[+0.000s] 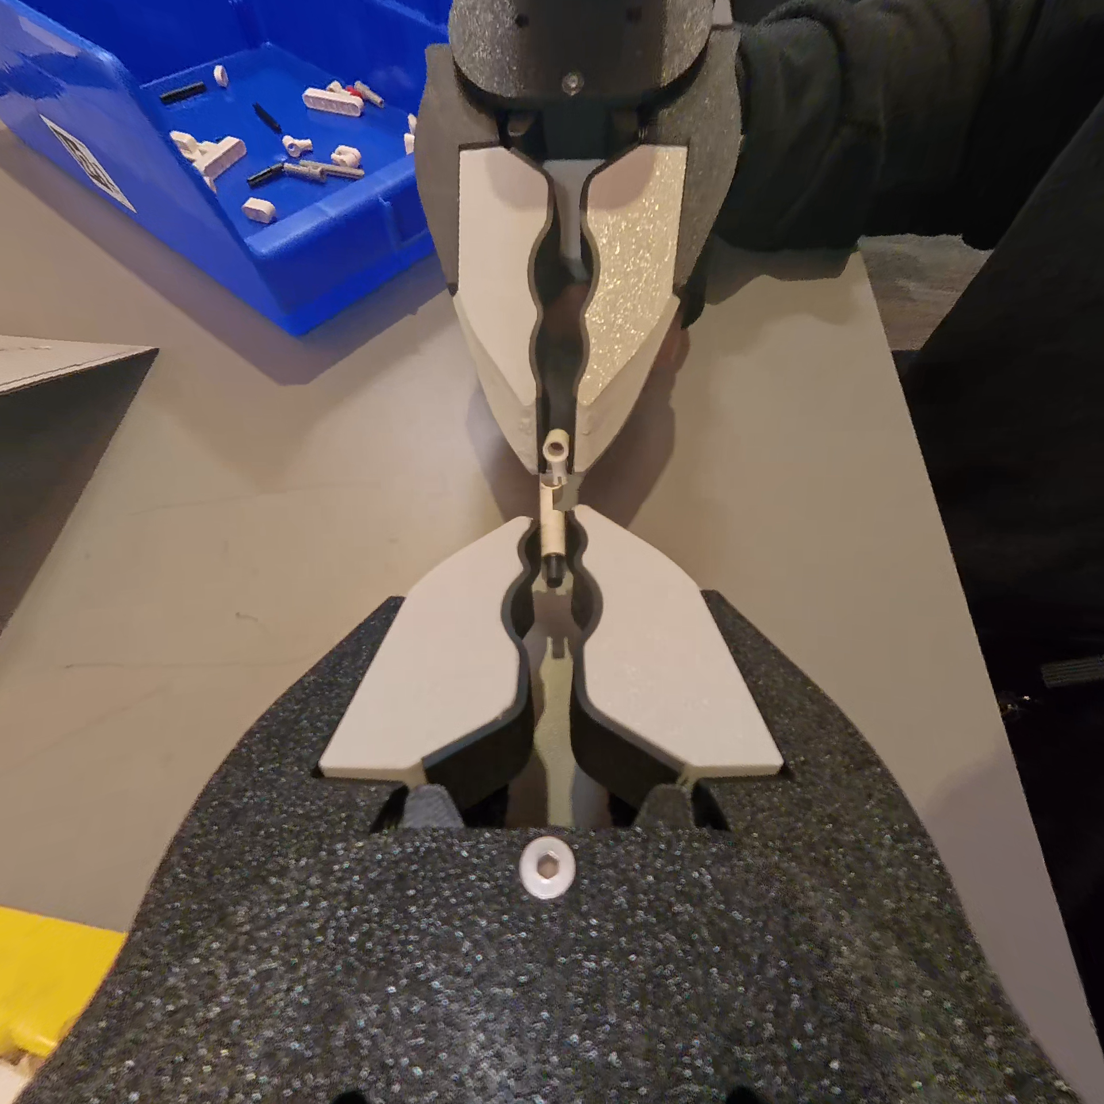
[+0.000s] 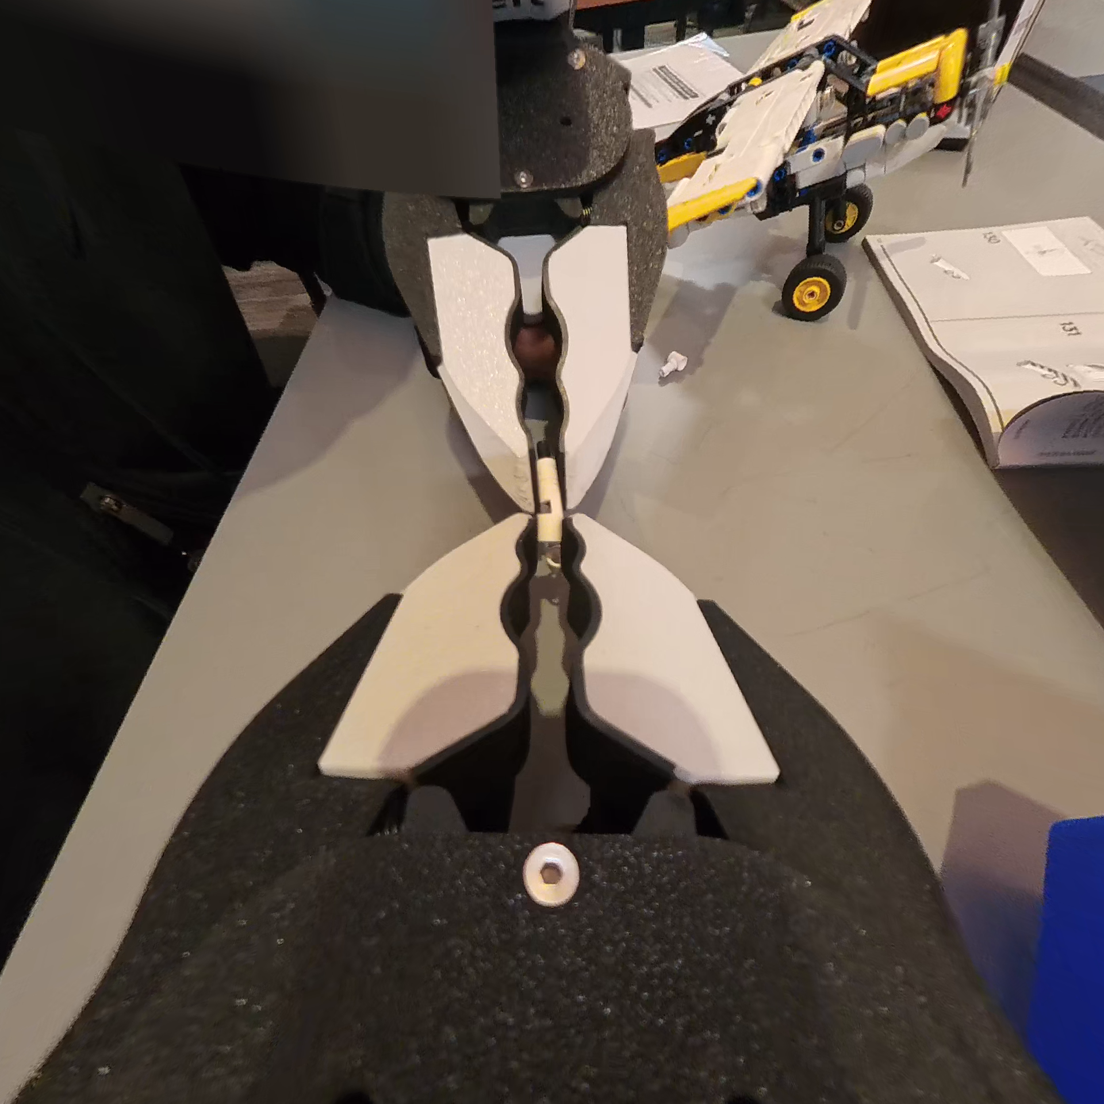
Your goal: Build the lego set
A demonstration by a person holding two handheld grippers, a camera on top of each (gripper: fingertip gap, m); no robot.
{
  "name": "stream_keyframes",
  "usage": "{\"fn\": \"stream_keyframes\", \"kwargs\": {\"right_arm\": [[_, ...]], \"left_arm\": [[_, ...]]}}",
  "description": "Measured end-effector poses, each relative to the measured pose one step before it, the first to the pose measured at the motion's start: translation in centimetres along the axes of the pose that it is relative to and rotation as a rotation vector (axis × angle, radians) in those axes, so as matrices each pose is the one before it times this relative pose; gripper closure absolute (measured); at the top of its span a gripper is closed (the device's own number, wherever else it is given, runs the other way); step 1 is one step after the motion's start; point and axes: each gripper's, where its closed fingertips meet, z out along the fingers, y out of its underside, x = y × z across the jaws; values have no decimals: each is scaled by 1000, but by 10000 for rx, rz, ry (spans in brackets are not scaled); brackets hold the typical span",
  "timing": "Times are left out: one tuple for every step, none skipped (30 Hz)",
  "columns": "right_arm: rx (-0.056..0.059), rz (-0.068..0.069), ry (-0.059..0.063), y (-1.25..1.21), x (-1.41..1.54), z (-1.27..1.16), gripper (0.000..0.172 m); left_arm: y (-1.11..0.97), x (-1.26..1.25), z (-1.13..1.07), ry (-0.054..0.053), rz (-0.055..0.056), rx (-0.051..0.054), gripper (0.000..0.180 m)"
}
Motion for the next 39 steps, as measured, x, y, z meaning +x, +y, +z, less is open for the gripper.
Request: {"fn": "stream_keyframes", "kwargs": {"right_arm": [[-79, -28, 21, 83, -11, 73, 165], [-43, -38, 17, 44, -22, 58, 165], [-7, -19, 43, -5, 23, 35, 165], [3, 18, 60, -6, 88, 3, 165], [33, 45, 33, -37, 84, -27, 165], [53, 48, -35, -60, 1, -46, 165], [-7, 51, -34, 22, -6, -27, 165], [-92, 11, -2, 127, 15, 29, 164], [-98, -54, 39, 127, -5, 69, 165], [-70, -52, 73, 90, 25, 44, 165], [-88, -12, 49, 107, 36, 49, 165], [-99, -25, 48, 122, 58, 13, 165], [-110, -70, 60, 138, 48, 6, 165], [-127, -85, 69, 153, 24, 11, 165], [-135, -59, 90, 130, 36, 18, 165], [-119, -48, 99, 96, 36, 48, 165], [-95, -9, 94, 75, 29, 62, 165], [-83, 82, 75, 65, 23, 71, 164], [-56, 132, 80, 41, 72, 45, 164], [-57, 149, 54, 52, 51, 44, 164], [-81, 171, 14, 91, -10, 67, 164], [-86, 145, 52, 90, 24, 75, 164], [-76, 98, 92, 87, 59, 90, 164], [-90, 58, 47, 104, -48, 145, 165], [-246, -100, -42, 351, -275, 368, 165], [-515, -413, 57, 657, -346, 584, 165], [-389, -531, 450, 306, 68, 431, 165], [98, -151, 480, -320, 319, 129, 165], [86, 84, 49, -168, 104, 45, 165], [-38, 101, -67, 88, 73, -4, 165], [30, 116, -3, -4, 125, -66, 165], [31, 58, -20, -20, 47, -42, 165], [-28, 25, -44, 43, -25, 6, 165], [6, 15, -29, -11, -6, -5, 165], [20, 24, -48, -10, -28, -35, 165], [-8, 46, -44, 44, 9, -58, 165], [-39, 59, -54, 92, 18, -43, 165], [-81, 28, -49, 159, 34, -42, 165], [-131, -12, -28, 253, 56, -37, 165]], "left_arm": [[109, 7, 45, -44, 65, -82, 173], [38, 16, 31, -22, 25, -36, 173], [57, -23, 17, -35, 44, -49, 173], [70, 27, 21, -3, 62, -52, 173], [32, 40, 18, 5, 28, -21, 173], [26, -4, 17, -25, 29, -27, 173], [-24, -32, -26, -32, 32, 7, 173], [-86, 17, -42, 14, 9, 50, 173], [49, -37, -22, -9, 11, -28, 173], [72, -27, 18, -10, 5, -15, 173], [59, -8, 50, -10, -8, -9, 173], [39, -34, 48, -18, 2, 1, 173], [30, -3, 39, 1, -2, 6, 173], [13, 9, 38, -2, 9, 13, 173], [31, -23, 38, -29, 4, 5, 173], [28, -14, 29, -16, 3, -13, 173], [32, -4, 12, -8, 41, -19, 173], [8, -80, 0, -95, 70, 5, 173], [-8, -76, 11, -110, 82, -1, 174], [21, -34, 30, -75, 101, -38, 173], [19, 26, 23, -57, 118, -34, 173], [25, -59, 17, -95, 94, -38, 173], [-6, -56, 12, -38, -4, 13, 173], [-152, 26, -42, 50, -37, 118, 173], [-901, 293, -273, 233, -144, 571, 175], [-987, 343, -344, 280, -261, 449, 175], [109, -581, -131, -340, -33, -260, 175], [887, -563, 13, -245, 59, -560, 175], [666, 27, 94, 101, -20, -216, 175], [311, 167, 71, 104, 80, -29, 175], [262, -16, 94, -4, 86, -133, 175], [8, -50, 80, -43, -29, -31, 175], [-22, 90, 58, -18, 72, -11, 175], [77, 63, 58, -59, 135, -79, 175], [10, -47, 7, -77, 71, -11, 175], [-65, -91, -50, -41, -40, 53, 175], [-122, -142, -76, -30, -112, 91, 175], [-59, -201, -85, -51, -138, 65, 175], [-11, -190, -84, -40, -144, 46, 175]]}}
